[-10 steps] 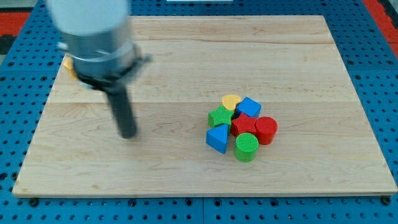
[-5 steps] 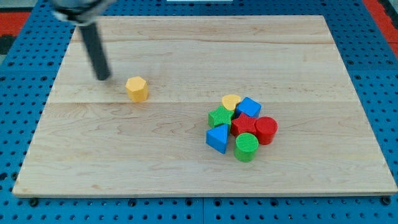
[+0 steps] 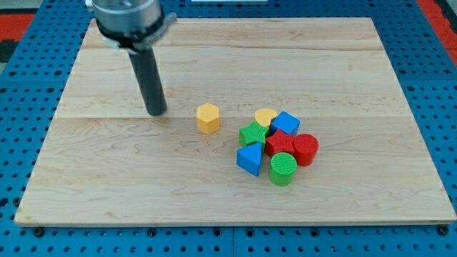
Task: Push the hexagon into the group of blocks
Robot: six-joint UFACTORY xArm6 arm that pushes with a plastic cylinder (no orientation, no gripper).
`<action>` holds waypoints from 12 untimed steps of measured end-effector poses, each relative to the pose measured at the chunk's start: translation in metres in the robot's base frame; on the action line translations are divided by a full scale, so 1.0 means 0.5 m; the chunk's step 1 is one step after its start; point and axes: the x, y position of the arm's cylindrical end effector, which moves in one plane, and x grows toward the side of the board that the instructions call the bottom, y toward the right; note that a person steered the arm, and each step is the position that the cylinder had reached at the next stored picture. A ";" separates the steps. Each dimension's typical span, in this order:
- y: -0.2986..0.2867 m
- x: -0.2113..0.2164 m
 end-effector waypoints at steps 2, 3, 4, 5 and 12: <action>0.208 -0.005; 0.281 -0.009; 0.301 -0.012; 0.234 -0.084; 0.555 -0.052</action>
